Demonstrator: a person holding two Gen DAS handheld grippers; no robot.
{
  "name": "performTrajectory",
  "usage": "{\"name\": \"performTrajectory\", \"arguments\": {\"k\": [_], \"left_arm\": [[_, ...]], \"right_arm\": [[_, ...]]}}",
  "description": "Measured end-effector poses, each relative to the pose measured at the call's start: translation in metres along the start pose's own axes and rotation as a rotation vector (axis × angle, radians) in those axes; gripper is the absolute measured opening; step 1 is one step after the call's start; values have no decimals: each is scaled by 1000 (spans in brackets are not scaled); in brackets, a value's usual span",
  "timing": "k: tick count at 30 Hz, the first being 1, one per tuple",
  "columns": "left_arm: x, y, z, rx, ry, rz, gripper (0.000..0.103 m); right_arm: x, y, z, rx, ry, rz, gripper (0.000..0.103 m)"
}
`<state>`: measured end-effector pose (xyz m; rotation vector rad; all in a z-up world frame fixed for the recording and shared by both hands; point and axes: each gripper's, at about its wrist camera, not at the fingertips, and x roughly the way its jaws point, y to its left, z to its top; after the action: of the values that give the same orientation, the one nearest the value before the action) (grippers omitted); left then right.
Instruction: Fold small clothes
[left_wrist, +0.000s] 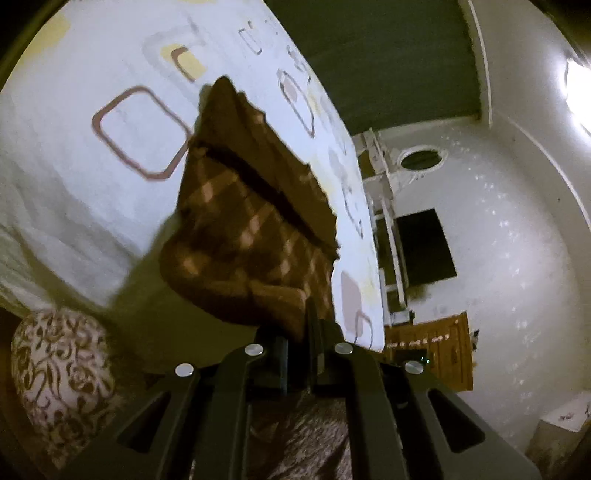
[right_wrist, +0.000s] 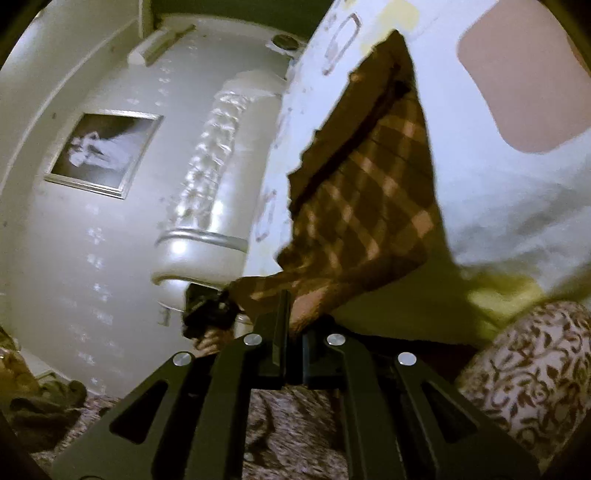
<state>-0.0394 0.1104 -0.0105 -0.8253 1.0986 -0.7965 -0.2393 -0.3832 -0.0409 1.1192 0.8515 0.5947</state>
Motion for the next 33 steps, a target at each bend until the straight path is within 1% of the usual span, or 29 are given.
{"name": "performTrajectory", "arguments": {"k": [3, 5, 7, 9, 11, 12, 16, 18, 20, 23, 26, 30, 33], "left_arm": [[6, -12, 20, 10, -29, -17, 7], [10, -19, 37, 18, -49, -24, 7], [16, -28, 62, 22, -82, -22, 7], [22, -34, 85, 21, -107, -36, 7], [30, -37, 107, 21, -132, -31, 7], [37, -39, 123, 18, -141, -39, 7], [68, -34, 168, -7, -162, -15, 7], [88, -27, 188, -35, -159, 1, 7], [108, -18, 206, -48, -155, 35, 7], [131, -4, 224, -66, -150, 79, 7], [152, 18, 239, -114, -141, 130, 7], [166, 44, 246, -179, -129, 175, 7], [172, 59, 249, -223, -114, 192, 8]], "right_arm": [[4, 11, 18, -27, -19, 33, 5], [10, 21, 38, -51, -39, 52, 5], [14, 26, 57, -61, -62, 82, 5], [19, 32, 83, -81, -93, 100, 5], [25, 32, 114, -83, -128, 122, 5], [28, 31, 129, -81, -148, 130, 5], [43, 14, 181, -36, -196, 143, 5], [55, 0, 205, -5, -208, 130, 5], [66, -13, 226, 21, -214, 108, 5], [82, -34, 248, 59, -215, 82, 5], [95, -54, 265, 97, -218, 59, 5], [106, -76, 281, 136, -227, 40, 5], [113, -87, 288, 160, -230, 14, 5]]}}
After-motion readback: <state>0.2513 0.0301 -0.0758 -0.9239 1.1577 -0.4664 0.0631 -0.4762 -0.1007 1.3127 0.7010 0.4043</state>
